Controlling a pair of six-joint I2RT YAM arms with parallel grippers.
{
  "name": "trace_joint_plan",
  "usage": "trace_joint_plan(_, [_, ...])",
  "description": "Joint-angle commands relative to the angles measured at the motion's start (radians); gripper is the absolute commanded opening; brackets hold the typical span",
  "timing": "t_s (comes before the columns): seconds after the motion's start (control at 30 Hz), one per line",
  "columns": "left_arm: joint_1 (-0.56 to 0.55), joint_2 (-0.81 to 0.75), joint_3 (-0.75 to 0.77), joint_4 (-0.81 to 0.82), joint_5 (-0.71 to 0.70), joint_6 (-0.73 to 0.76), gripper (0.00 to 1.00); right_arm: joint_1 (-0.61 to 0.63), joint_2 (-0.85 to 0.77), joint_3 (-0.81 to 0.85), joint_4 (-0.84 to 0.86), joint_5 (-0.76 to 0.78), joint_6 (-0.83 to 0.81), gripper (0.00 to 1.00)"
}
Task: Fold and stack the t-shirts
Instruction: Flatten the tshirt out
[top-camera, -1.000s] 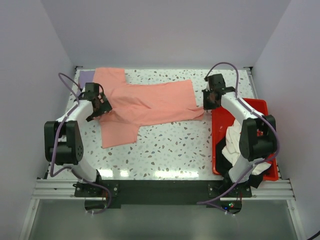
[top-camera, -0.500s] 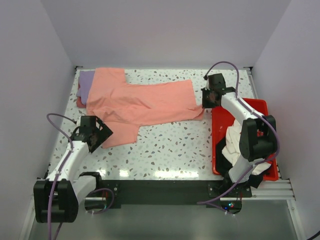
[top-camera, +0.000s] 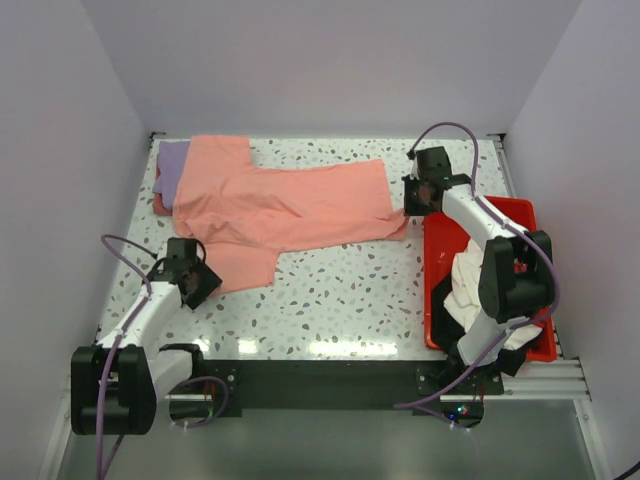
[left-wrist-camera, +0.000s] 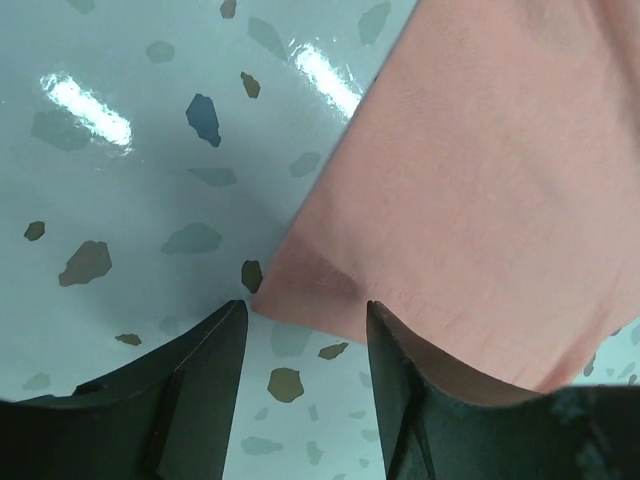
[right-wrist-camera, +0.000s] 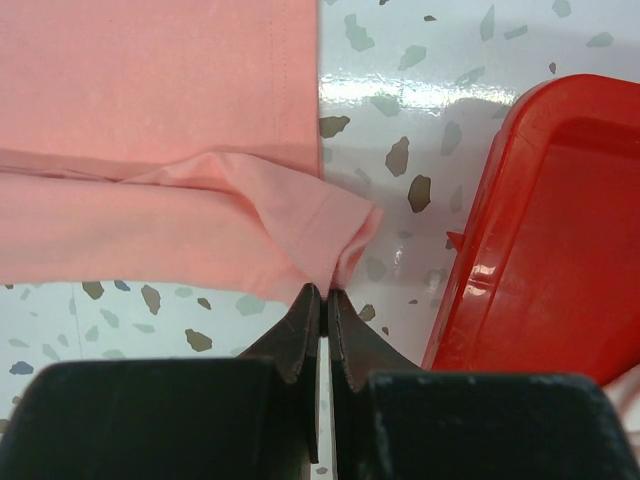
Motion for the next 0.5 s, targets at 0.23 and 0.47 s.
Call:
trace_joint_plan(0.23, [-0.004,0.122,-0.015,0.132,0.019,0.016,0.03,-0.003,-0.05,-0.008,0.016,-0.011,0.012,0.0])
trace_joint_plan(0.47, [-0.004,-0.013,0.081,0.081,0.006,0.034,0.0,-0.005,-0.101,-0.005,-0.009,-0.015,0.016,0.0])
